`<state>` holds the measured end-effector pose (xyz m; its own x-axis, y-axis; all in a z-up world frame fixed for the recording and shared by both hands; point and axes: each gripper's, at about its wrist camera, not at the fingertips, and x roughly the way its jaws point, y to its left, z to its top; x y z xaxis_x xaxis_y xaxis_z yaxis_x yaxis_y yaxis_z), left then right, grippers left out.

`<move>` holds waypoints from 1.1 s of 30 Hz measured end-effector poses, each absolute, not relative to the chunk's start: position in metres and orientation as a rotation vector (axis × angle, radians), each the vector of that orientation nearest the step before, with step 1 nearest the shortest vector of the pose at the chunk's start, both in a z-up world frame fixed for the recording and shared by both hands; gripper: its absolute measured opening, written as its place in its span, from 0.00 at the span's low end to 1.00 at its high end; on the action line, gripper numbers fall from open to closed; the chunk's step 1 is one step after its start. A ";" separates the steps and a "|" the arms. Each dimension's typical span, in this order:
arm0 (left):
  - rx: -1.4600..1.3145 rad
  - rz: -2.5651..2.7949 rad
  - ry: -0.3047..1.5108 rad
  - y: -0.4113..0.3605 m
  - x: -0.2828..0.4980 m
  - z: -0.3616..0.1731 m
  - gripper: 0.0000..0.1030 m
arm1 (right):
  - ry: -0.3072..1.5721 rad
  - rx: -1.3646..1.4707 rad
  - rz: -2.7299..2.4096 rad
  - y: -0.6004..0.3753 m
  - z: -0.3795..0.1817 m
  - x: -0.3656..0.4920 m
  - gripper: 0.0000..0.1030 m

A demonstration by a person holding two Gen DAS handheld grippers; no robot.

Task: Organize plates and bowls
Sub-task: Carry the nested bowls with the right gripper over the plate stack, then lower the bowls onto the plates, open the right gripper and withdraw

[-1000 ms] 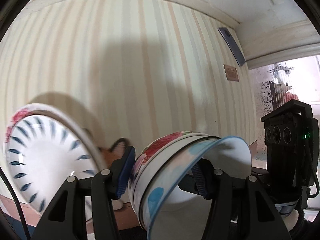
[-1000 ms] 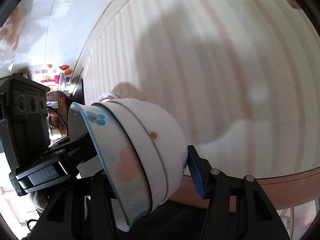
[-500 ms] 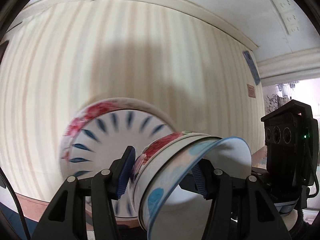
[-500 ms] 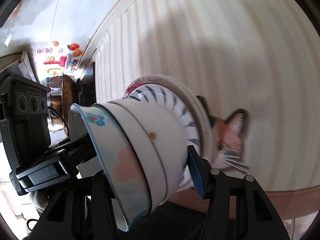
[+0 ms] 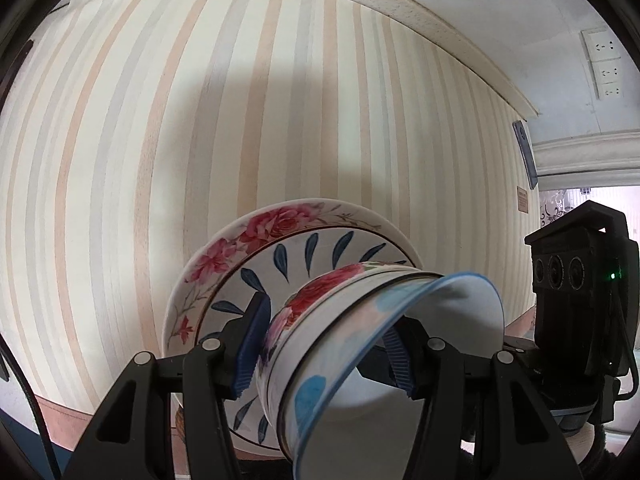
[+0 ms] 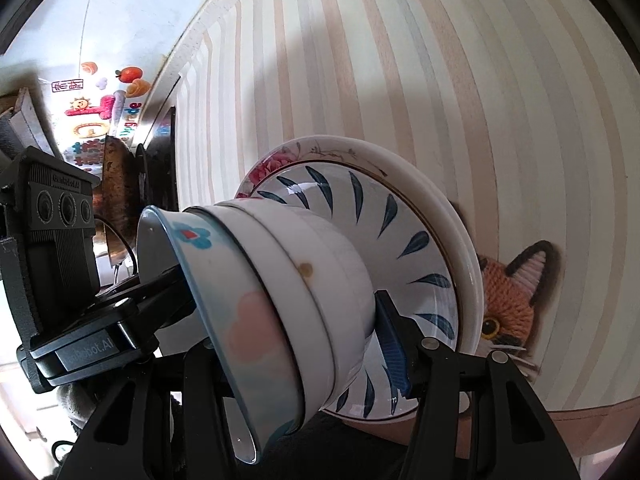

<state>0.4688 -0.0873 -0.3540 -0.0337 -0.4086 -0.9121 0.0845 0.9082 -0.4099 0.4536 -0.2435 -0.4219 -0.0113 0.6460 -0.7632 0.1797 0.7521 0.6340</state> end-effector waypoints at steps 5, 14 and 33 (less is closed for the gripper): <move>-0.264 -0.408 1.571 -0.084 0.469 -0.360 0.51 | 1.587 0.678 0.407 -0.240 -0.426 0.453 0.55; -0.250 -0.402 1.571 -0.080 0.469 -0.363 0.49 | 1.591 0.676 0.403 -0.231 -0.428 0.457 0.55; 0.016 -0.251 1.277 -0.062 0.422 -0.284 0.88 | 1.314 0.339 0.202 -0.229 -0.312 0.409 0.91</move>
